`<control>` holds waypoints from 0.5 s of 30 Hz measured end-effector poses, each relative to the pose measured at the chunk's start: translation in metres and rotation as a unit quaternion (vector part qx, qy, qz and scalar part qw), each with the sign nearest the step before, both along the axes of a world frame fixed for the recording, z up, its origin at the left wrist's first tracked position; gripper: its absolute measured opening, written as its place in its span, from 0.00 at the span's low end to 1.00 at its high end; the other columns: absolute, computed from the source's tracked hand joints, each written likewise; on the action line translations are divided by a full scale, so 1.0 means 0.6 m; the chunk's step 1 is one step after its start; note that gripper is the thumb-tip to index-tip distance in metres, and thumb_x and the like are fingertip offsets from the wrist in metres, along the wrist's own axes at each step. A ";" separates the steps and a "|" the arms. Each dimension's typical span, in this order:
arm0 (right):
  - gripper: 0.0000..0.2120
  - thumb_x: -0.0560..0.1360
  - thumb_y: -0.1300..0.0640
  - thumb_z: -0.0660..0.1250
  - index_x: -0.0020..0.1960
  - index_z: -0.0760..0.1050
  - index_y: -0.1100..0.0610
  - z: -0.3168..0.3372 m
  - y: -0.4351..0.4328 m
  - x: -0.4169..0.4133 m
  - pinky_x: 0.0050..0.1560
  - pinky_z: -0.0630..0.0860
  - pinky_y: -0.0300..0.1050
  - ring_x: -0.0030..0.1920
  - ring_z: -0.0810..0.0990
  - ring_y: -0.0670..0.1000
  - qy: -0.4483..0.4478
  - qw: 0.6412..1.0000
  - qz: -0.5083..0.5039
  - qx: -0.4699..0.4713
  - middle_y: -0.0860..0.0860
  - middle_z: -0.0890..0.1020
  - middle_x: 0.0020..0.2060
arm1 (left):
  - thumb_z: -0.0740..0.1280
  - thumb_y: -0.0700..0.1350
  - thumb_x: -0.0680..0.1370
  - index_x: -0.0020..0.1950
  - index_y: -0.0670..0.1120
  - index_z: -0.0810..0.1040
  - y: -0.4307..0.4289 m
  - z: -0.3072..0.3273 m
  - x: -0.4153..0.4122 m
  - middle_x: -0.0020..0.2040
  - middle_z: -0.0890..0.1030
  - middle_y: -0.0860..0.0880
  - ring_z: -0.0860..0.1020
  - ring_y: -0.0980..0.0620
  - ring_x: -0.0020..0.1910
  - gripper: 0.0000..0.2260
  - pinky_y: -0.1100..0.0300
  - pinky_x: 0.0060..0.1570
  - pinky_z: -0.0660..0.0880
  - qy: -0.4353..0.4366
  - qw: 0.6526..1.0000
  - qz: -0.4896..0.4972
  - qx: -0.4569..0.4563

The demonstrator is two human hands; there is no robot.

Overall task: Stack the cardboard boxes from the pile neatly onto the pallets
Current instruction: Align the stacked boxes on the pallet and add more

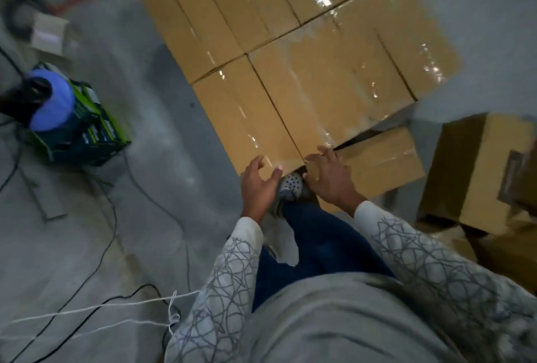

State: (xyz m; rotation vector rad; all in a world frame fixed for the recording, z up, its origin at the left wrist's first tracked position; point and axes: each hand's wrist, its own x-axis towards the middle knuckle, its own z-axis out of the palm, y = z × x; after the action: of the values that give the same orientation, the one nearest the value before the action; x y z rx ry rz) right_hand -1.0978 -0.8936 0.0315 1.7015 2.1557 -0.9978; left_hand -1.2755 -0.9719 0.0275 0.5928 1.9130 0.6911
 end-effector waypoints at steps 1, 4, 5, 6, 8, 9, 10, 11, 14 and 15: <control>0.23 0.78 0.50 0.70 0.72 0.73 0.52 0.016 -0.025 0.018 0.67 0.68 0.66 0.75 0.63 0.61 0.008 1.000 -0.015 0.000 0.57 0.66 0.76 | 0.71 0.62 0.74 0.71 0.53 0.74 -0.012 0.019 0.018 0.61 0.78 0.53 0.75 0.48 0.65 0.28 0.45 0.66 0.74 -0.008 1.000 -0.022 0.008; 0.22 0.77 0.51 0.70 0.70 0.74 0.52 0.055 -0.105 0.064 0.64 0.69 0.62 0.72 0.64 0.61 0.025 0.997 -0.072 0.011 0.58 0.70 0.71 | 0.74 0.52 0.78 0.69 0.49 0.78 -0.047 0.064 0.070 0.56 0.82 0.50 0.78 0.51 0.59 0.21 0.56 0.61 0.76 -0.030 0.994 -0.093 0.053; 0.22 0.77 0.51 0.70 0.70 0.75 0.52 0.066 -0.132 0.077 0.64 0.69 0.61 0.72 0.64 0.60 0.028 0.995 -0.099 0.018 0.58 0.71 0.70 | 0.74 0.50 0.79 0.68 0.48 0.79 -0.060 0.077 0.085 0.55 0.83 0.50 0.80 0.54 0.56 0.19 0.59 0.59 0.76 -0.037 0.991 -0.114 0.066; 0.22 0.77 0.51 0.71 0.70 0.75 0.51 0.076 -0.159 0.089 0.65 0.69 0.61 0.73 0.64 0.60 0.032 0.991 -0.127 0.023 0.57 0.71 0.71 | 0.74 0.50 0.78 0.67 0.48 0.79 -0.075 0.087 0.098 0.54 0.83 0.50 0.80 0.57 0.54 0.17 0.62 0.56 0.76 -0.044 0.988 -0.132 0.073; 0.21 0.77 0.49 0.70 0.69 0.76 0.50 0.088 -0.210 0.114 0.69 0.68 0.61 0.74 0.63 0.59 0.048 0.983 -0.178 0.019 0.56 0.70 0.72 | 0.75 0.50 0.78 0.64 0.49 0.81 -0.107 0.098 0.123 0.52 0.84 0.53 0.80 0.63 0.50 0.16 0.69 0.51 0.75 -0.049 0.983 -0.157 0.086; 0.21 0.77 0.49 0.71 0.69 0.76 0.51 0.091 -0.235 0.129 0.71 0.66 0.59 0.75 0.62 0.59 0.057 0.979 -0.195 0.011 0.56 0.69 0.73 | 0.75 0.49 0.78 0.64 0.48 0.82 -0.124 0.102 0.136 0.52 0.84 0.54 0.79 0.65 0.49 0.15 0.72 0.49 0.74 -0.055 0.981 -0.164 0.091; 0.21 0.77 0.49 0.71 0.69 0.76 0.51 0.093 -0.257 0.146 0.71 0.65 0.56 0.75 0.63 0.60 0.068 0.976 -0.205 0.007 0.56 0.70 0.73 | 0.75 0.48 0.78 0.63 0.48 0.82 -0.139 0.107 0.149 0.51 0.84 0.55 0.80 0.65 0.49 0.15 0.74 0.47 0.73 -0.063 0.979 -0.169 0.095; 0.21 0.77 0.49 0.71 0.68 0.77 0.51 0.096 -0.277 0.164 0.71 0.65 0.54 0.74 0.64 0.60 0.078 0.974 -0.214 0.005 0.56 0.70 0.72 | 0.75 0.47 0.78 0.63 0.48 0.82 -0.154 0.114 0.164 0.50 0.84 0.55 0.80 0.64 0.48 0.15 0.74 0.46 0.74 -0.075 0.977 -0.174 0.093; 0.18 0.76 0.49 0.73 0.65 0.79 0.50 0.106 -0.327 0.226 0.72 0.68 0.54 0.72 0.68 0.58 0.115 0.954 -0.277 0.006 0.55 0.73 0.69 | 0.75 0.48 0.78 0.62 0.48 0.82 -0.196 0.124 0.213 0.50 0.85 0.52 0.82 0.56 0.51 0.14 0.59 0.55 0.79 -0.101 0.970 -0.210 0.075; 0.17 0.76 0.48 0.73 0.64 0.79 0.50 0.114 -0.345 0.258 0.72 0.68 0.55 0.71 0.70 0.57 0.129 0.941 -0.312 0.010 0.55 0.74 0.68 | 0.75 0.48 0.78 0.62 0.48 0.82 -0.209 0.129 0.240 0.50 0.85 0.51 0.83 0.53 0.52 0.14 0.56 0.57 0.79 -0.103 0.964 -0.233 0.075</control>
State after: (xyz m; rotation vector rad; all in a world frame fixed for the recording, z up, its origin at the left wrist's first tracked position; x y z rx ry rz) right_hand -0.9431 -1.1007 0.1001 2.4596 1.7755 -1.4169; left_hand -1.1313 -1.0973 0.1048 0.9866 1.4610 0.5655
